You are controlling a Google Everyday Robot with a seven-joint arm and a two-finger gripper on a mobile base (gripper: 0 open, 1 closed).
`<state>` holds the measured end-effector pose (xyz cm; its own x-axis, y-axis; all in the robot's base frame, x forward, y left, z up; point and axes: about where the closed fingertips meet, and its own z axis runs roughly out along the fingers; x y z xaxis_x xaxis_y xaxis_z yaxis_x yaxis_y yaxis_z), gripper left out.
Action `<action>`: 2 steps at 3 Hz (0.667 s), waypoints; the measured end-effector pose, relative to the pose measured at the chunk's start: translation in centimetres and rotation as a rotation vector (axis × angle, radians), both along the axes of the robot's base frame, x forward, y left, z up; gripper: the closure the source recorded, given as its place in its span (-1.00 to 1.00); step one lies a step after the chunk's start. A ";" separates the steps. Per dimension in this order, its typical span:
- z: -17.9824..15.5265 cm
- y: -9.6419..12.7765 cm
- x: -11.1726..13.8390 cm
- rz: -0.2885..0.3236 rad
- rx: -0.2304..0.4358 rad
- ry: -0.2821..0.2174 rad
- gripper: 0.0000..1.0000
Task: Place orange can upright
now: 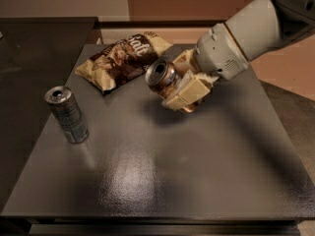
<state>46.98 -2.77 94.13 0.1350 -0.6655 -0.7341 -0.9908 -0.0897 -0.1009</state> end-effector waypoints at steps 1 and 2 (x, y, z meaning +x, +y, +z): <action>0.1 -0.4 -0.3 -0.061 0.131 0.049 1.00; -0.3 -0.6 -0.7 -0.100 0.248 0.103 1.00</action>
Offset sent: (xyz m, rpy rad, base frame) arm -0.0093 -0.0171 -0.0086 0.4009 0.1783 -0.1570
